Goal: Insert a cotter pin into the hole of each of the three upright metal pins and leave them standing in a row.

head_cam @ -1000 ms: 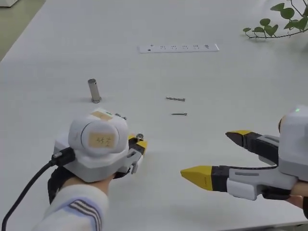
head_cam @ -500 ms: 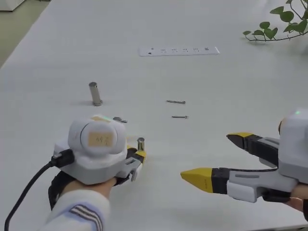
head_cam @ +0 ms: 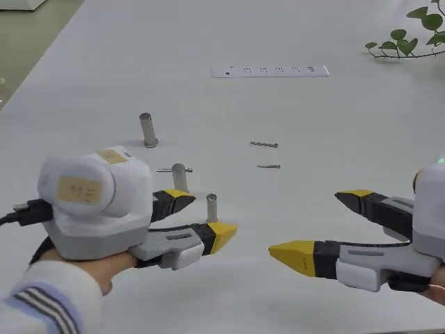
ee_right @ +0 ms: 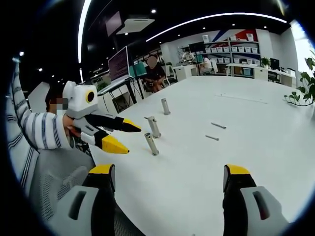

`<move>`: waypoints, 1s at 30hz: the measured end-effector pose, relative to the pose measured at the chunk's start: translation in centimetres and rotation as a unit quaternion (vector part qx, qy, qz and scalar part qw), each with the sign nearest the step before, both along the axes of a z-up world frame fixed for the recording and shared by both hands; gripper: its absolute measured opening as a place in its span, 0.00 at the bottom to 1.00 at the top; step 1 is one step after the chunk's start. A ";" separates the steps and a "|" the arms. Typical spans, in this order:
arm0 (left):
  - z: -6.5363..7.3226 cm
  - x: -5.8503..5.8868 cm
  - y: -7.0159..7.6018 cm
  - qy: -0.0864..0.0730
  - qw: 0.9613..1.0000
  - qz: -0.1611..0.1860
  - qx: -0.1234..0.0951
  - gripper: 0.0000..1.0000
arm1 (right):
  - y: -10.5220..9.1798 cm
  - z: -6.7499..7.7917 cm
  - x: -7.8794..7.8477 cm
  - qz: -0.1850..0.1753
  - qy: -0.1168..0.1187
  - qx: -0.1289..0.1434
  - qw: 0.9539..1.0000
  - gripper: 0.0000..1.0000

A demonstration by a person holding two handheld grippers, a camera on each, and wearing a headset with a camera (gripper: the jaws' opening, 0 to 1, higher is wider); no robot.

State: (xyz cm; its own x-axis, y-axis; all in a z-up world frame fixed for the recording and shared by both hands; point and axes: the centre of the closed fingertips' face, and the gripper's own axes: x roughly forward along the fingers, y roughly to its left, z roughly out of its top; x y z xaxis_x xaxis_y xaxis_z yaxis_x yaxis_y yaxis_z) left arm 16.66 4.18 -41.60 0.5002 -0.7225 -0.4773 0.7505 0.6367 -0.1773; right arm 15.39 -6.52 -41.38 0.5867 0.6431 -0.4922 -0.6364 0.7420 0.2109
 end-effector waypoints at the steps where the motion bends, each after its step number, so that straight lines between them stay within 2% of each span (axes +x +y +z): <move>1: 0.6 -0.3 0.2 -0.005 1.000 -0.008 -0.002 0.54 | 0.0 0.0 0.0 0.000 0.000 0.000 1.000 0.89; 2: 0.7 -0.4 0.2 -0.009 1.000 -0.016 0.000 0.59 | -0.1 0.0 0.0 0.000 0.000 -0.001 1.000 0.89; 4: 0.8 -1.9 0.4 -0.020 0.996 -0.080 0.031 0.64 | -0.2 0.0 0.1 0.000 0.000 -0.002 1.000 0.89; 6: 0.7 -2.5 1.0 -0.028 0.993 -0.098 0.056 0.64 | -0.2 0.0 0.1 0.001 0.001 -0.003 1.000 0.89; 7: 0.7 -2.6 1.1 -0.029 0.993 -0.100 0.059 0.65 | -0.2 0.0 0.2 0.002 0.002 -0.004 1.000 0.89; 10: 0.8 -3.1 1.4 -0.027 0.993 -0.101 0.051 0.79 | -0.6 -0.2 0.4 0.004 0.005 -0.011 1.000 0.89; 12: 1.2 -3.2 1.4 -0.026 0.995 -0.095 0.034 0.87 | -0.8 -0.1 0.5 0.007 0.005 -0.017 1.000 0.89; 15: 1.4 -3.8 1.5 -0.019 0.995 -0.096 0.022 0.95 | -1.2 -0.2 0.7 0.016 0.006 -0.030 0.999 0.89; 16: 1.6 -3.9 1.5 -0.022 0.995 -0.095 0.019 0.97 | -1.3 -0.3 0.8 0.021 0.007 -0.038 0.999 0.88; 18: 1.8 -4.0 1.6 -0.022 0.996 -0.090 0.009 0.99 | -1.6 -0.5 1.0 0.030 0.010 -0.050 0.998 0.88; 20: 1.8 -4.1 1.8 -0.015 0.997 -0.081 -0.001 0.99 | -1.7 -0.5 1.1 0.036 0.012 -0.058 0.998 0.86; 23: 1.6 -3.9 2.4 -0.018 0.997 -0.069 0.005 0.99 | -1.8 -0.4 1.5 0.051 0.011 -0.071 0.996 0.83; 25: 1.3 -3.9 2.8 -0.013 0.998 -0.062 0.012 0.99 | -1.9 -0.6 1.8 0.067 0.014 -0.089 0.994 0.82; 28: 1.0 -3.9 3.2 -0.005 0.999 -0.053 0.008 0.99 | -1.9 -0.7 2.2 0.092 0.021 -0.112 0.989 0.78; 30: 0.9 -4.0 3.3 -0.002 0.999 -0.050 0.007 0.99 | -1.8 -0.7 2.9 0.110 0.015 -0.125 0.986 0.77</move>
State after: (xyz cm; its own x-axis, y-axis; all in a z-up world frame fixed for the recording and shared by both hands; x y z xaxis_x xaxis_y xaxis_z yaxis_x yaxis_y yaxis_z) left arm 12.69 7.44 -40.68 0.4280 -0.7615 -0.4868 0.8106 0.5616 -0.1658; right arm 18.29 -8.30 -42.07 0.4289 0.6092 -0.6670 -0.7843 0.6175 0.0597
